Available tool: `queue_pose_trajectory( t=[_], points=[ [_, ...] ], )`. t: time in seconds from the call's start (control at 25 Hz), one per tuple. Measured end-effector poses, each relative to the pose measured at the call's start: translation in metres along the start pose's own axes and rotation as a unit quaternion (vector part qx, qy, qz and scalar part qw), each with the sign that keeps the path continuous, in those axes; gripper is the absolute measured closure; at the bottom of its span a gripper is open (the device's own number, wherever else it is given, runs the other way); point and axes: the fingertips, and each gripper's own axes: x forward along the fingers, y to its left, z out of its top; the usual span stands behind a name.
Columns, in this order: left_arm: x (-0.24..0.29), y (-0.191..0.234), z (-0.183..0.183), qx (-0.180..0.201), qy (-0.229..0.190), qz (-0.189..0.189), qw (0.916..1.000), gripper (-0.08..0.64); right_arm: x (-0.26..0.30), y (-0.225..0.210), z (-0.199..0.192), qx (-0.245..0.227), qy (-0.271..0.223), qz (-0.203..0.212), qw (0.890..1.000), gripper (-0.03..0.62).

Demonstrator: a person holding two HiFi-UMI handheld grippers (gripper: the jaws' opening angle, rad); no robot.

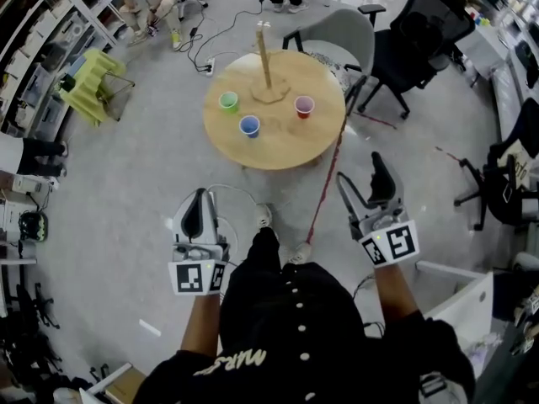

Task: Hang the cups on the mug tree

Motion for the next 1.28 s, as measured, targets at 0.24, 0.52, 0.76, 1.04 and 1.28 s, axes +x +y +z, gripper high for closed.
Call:
queue_pose_trajectory(
  t=[0.24, 0.52, 0.76, 1.04, 1.28],
  points=[
    [0.030, -0.007, -0.011, -0.004, -0.001, -0.008, 1.0000, 0.566, 0.011, -0.025, -0.008, -0.002, 0.004, -0.006, 1.000, 0.255],
    [0.082, 0.011, -0.009, -0.011, -0.016, -0.020, 0.9996, 0.566, 0.053, -0.044, 0.003, -0.018, -0.001, -0.009, 1.000, 0.249],
    [0.132, 0.040, -0.007, -0.012, -0.027, -0.018, 0.9994, 0.566, 0.107, -0.063, 0.006, -0.026, -0.001, -0.008, 1.000, 0.249],
    [0.192, 0.082, -0.006, -0.015, -0.035, -0.018, 0.9991, 0.566, 0.176, -0.080, 0.007, -0.028, -0.005, -0.009, 1.000, 0.250],
    [0.235, 0.118, -0.011, -0.019, -0.046, -0.027, 0.9984, 0.566, 0.223, -0.094, 0.004, -0.032, -0.011, -0.028, 0.999, 0.250]
  ],
)
